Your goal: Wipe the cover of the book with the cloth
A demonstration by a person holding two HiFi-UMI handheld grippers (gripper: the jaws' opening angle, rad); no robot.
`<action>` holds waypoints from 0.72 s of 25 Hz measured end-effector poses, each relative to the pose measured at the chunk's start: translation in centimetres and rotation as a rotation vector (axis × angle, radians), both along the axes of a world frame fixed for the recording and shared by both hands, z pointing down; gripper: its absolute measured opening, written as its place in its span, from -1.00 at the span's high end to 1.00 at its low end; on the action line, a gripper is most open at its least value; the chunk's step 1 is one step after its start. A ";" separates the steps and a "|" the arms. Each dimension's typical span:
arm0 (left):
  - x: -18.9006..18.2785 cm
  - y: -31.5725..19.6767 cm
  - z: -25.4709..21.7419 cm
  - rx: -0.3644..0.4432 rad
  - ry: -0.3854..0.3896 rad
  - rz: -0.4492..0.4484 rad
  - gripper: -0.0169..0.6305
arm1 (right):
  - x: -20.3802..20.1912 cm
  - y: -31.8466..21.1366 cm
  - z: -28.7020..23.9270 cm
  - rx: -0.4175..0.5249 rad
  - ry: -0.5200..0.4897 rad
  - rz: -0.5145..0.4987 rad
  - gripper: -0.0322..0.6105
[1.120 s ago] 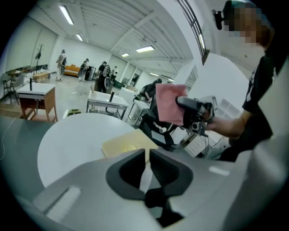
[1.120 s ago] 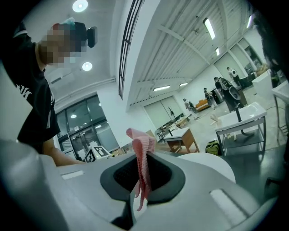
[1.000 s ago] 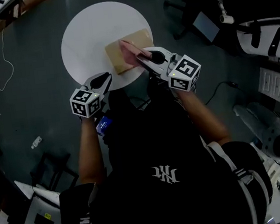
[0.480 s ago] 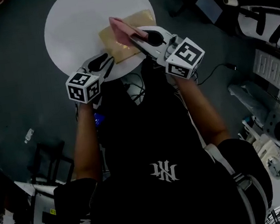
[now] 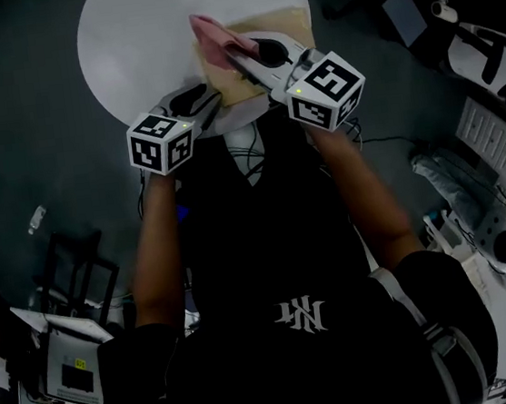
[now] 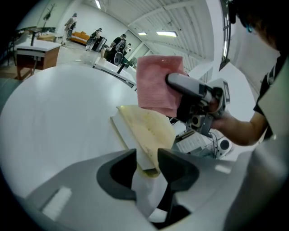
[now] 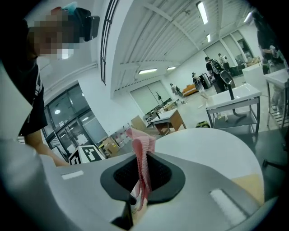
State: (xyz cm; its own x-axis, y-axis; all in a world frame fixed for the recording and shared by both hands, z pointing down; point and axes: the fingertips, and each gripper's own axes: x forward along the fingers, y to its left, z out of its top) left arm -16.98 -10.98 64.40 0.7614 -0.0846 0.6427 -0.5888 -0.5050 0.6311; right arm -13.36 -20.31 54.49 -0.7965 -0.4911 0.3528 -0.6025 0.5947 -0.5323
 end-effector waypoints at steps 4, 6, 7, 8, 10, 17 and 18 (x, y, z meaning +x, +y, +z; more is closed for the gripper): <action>0.6 0.6 1.0 -0.024 0.005 0.009 0.50 | -1.5 0.2 2.6 -0.063 0.034 -0.019 0.86; 1.0 0.6 1.4 -0.036 0.007 0.011 0.52 | -1.7 0.3 4.3 -0.092 0.088 -0.024 0.86; 1.2 0.6 1.5 -0.041 0.008 0.009 0.52 | -1.7 0.3 5.1 -0.102 0.122 -0.024 0.86; 1.3 0.6 1.6 -0.048 0.009 0.006 0.52 | -1.6 0.3 5.8 -0.109 0.155 -0.022 0.86; 1.4 0.5 1.7 -0.061 0.010 -0.001 0.52 | -1.3 0.2 6.9 -0.118 0.217 -0.017 0.86; 1.6 0.5 1.9 -0.081 -0.012 -0.003 0.50 | 0.0 0.0 9.5 -0.055 0.525 -0.072 0.86; 1.8 0.5 1.9 -0.083 -0.016 -0.007 0.50 | 0.3 0.0 9.8 -0.043 0.555 -0.083 0.86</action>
State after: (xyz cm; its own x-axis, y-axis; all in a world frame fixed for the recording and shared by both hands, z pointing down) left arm -15.22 -10.50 66.31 0.7506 -0.0353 0.6598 -0.6022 -0.4474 0.6612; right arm -13.06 -20.33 64.26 -0.5214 -0.4107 0.7480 -0.7510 0.6370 -0.1738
